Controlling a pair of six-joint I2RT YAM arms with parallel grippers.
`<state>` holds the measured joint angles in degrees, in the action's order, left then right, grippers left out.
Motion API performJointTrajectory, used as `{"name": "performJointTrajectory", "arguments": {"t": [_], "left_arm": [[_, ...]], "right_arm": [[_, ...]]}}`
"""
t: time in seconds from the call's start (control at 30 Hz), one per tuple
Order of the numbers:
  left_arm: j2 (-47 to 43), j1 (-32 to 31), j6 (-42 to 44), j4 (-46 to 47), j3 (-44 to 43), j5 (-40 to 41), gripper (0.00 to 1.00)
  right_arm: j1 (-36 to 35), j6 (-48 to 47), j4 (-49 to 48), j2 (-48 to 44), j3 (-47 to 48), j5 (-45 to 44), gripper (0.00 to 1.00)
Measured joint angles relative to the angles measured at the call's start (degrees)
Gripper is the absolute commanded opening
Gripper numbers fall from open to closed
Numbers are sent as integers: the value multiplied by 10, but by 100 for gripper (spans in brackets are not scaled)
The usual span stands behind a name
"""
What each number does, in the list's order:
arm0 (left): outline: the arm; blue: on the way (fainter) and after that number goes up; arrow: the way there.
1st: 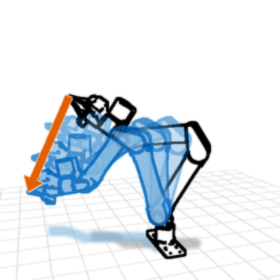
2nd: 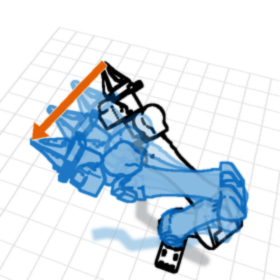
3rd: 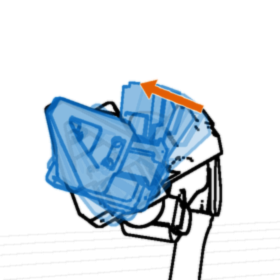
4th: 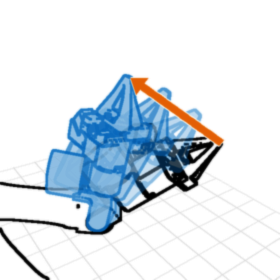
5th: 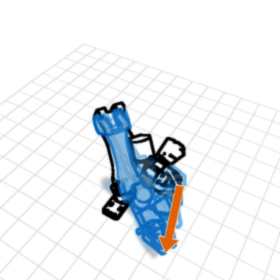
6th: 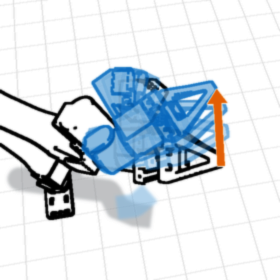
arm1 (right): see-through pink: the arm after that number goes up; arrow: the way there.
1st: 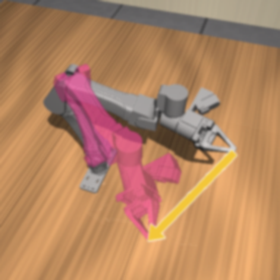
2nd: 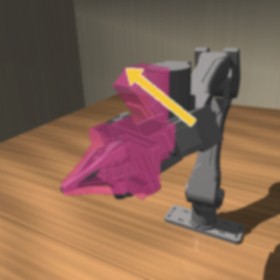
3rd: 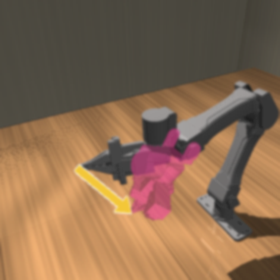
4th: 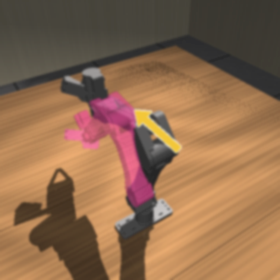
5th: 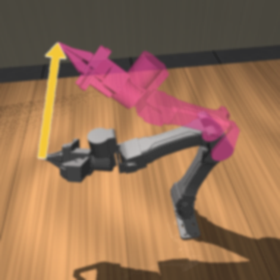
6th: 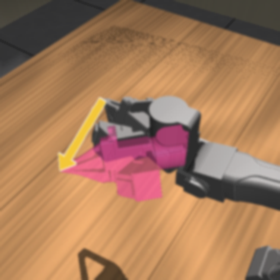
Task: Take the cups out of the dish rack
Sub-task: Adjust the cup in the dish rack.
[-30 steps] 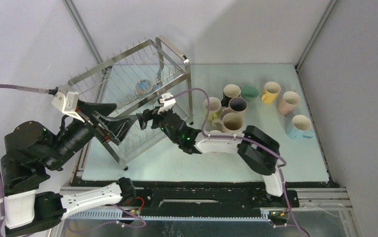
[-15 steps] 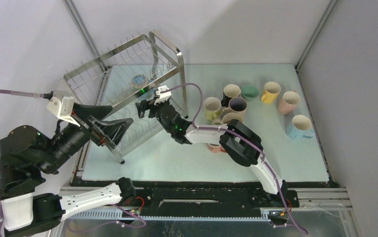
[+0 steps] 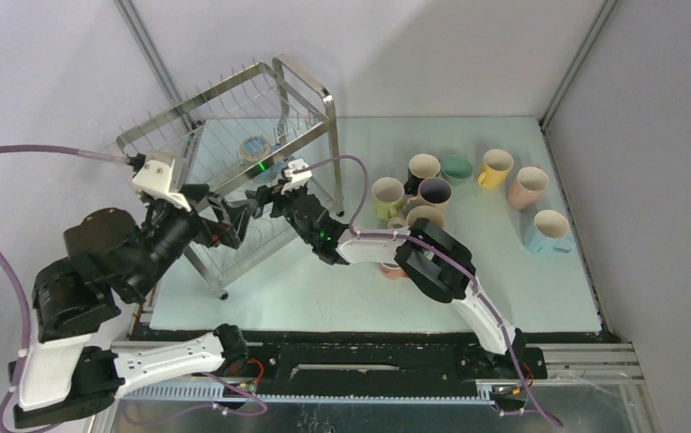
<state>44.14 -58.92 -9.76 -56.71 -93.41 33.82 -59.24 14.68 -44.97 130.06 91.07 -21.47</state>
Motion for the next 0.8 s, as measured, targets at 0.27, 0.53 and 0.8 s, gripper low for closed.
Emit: {"name": "performJointTrajectory", "arguments": {"t": [0.27, 0.53, 0.8], "left_arm": [[56, 86, 18, 12, -1, 39, 100], [126, 238, 2, 47, -6, -14, 100], [177, 345, -33, 92, -6, -99, 100]], "right_arm": [[24, 17, -17, 46, 25, 22, 100], [43, 35, -22, 77, 63, 37, 100], [53, 39, -2, 91, 119, 65, 100]]}}
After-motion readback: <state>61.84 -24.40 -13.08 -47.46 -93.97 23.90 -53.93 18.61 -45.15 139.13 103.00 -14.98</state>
